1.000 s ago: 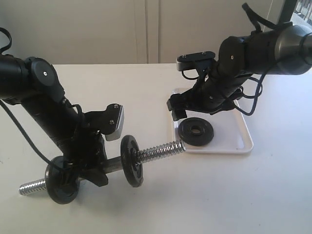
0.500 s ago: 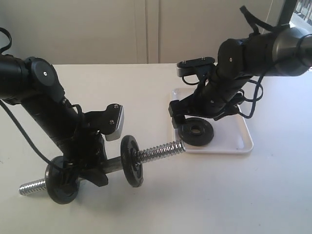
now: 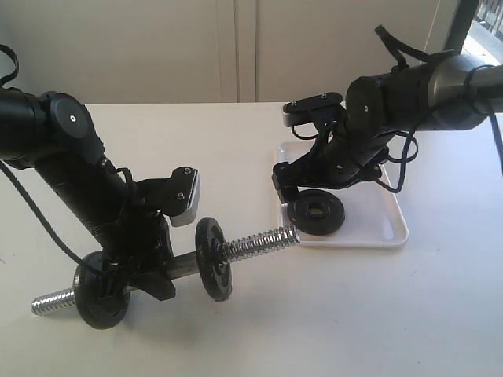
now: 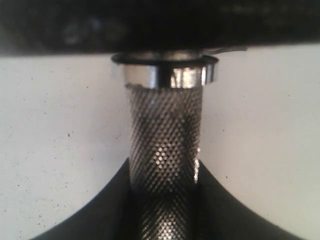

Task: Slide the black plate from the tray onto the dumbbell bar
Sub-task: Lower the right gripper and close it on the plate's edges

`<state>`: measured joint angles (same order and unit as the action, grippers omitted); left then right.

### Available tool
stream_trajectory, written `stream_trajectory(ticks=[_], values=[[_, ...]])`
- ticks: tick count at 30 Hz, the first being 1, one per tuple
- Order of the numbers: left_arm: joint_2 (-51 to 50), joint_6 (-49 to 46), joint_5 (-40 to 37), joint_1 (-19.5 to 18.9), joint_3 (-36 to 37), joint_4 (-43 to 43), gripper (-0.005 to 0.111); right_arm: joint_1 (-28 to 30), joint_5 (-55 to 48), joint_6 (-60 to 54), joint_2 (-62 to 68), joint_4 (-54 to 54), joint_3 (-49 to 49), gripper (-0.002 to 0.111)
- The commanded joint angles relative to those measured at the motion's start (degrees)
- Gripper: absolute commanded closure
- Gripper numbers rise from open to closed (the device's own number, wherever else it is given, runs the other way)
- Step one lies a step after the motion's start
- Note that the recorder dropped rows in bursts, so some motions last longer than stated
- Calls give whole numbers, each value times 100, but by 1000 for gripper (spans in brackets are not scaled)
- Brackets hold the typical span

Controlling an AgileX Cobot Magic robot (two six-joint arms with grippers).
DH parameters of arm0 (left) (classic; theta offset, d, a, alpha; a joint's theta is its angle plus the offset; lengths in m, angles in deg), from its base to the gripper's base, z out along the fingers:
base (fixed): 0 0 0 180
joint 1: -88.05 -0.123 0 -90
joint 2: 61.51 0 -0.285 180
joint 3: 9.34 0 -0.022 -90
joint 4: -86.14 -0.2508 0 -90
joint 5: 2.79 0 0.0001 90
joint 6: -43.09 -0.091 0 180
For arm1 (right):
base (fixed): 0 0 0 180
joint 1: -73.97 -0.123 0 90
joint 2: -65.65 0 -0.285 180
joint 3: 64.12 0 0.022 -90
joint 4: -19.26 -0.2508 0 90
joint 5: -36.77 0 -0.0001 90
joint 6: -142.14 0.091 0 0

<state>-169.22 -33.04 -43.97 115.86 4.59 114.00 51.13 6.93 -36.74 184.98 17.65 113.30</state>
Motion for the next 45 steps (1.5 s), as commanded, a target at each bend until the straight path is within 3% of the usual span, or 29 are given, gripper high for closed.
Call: stream_trajectory(ticks=[1,45], values=[[324,-4,-322,26,-133,679,107,104,99,177,-4,290,11,3],[324,-4,-343,26,-133,699,107,64,312,59,801,272,11,3]])
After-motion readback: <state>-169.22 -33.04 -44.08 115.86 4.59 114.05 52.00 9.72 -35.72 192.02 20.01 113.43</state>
